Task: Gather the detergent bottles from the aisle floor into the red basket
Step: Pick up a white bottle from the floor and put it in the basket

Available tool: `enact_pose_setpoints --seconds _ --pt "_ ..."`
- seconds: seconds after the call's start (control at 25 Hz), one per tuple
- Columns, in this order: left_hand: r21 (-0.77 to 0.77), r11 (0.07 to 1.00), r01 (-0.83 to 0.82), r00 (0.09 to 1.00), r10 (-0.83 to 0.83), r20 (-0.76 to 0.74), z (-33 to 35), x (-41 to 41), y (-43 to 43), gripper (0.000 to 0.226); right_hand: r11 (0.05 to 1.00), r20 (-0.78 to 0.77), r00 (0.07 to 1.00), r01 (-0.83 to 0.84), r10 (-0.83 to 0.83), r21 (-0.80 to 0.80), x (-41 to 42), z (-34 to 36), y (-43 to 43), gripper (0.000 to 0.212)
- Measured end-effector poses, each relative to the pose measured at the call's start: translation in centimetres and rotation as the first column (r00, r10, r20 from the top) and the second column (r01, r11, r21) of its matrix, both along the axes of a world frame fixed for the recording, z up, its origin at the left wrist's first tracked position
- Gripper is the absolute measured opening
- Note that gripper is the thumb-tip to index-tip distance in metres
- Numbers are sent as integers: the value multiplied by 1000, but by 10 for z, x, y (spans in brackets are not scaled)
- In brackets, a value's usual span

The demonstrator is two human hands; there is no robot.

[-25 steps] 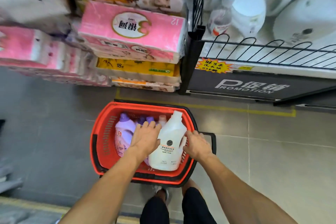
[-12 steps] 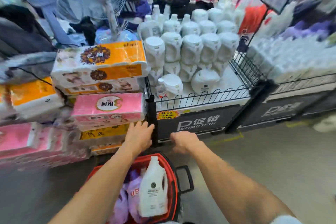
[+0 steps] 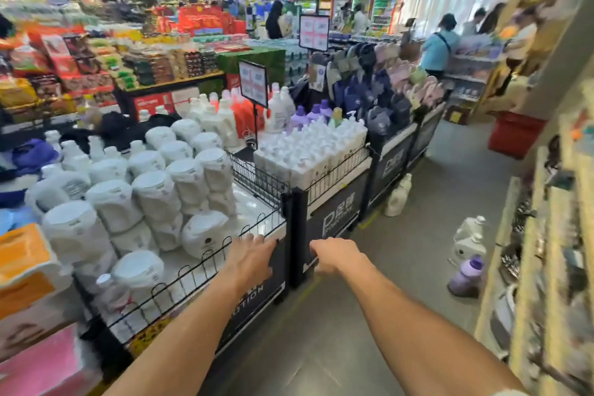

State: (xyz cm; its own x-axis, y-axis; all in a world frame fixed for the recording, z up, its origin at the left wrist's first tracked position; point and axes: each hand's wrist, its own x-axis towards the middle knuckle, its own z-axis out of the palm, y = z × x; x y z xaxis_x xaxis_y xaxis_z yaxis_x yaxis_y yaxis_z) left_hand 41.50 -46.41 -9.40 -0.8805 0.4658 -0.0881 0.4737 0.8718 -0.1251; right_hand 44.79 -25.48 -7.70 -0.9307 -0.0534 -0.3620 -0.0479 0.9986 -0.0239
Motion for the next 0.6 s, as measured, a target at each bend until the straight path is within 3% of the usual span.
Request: enact_pose_setpoints --seconds 0.28,0.48,0.6 --pt "-13 958 288 958 -288 -2 12 -48 223 53 950 -67 948 307 -310 -54 2 6 212 40" --pt "-53 920 387 922 -386 32 -19 -81 321 44 880 -33 881 470 -473 -69 3 -13 321 45" --pt "-66 899 433 901 -429 68 -25 -119 378 52 833 8 835 549 -550 -75 -13 -23 377 49"
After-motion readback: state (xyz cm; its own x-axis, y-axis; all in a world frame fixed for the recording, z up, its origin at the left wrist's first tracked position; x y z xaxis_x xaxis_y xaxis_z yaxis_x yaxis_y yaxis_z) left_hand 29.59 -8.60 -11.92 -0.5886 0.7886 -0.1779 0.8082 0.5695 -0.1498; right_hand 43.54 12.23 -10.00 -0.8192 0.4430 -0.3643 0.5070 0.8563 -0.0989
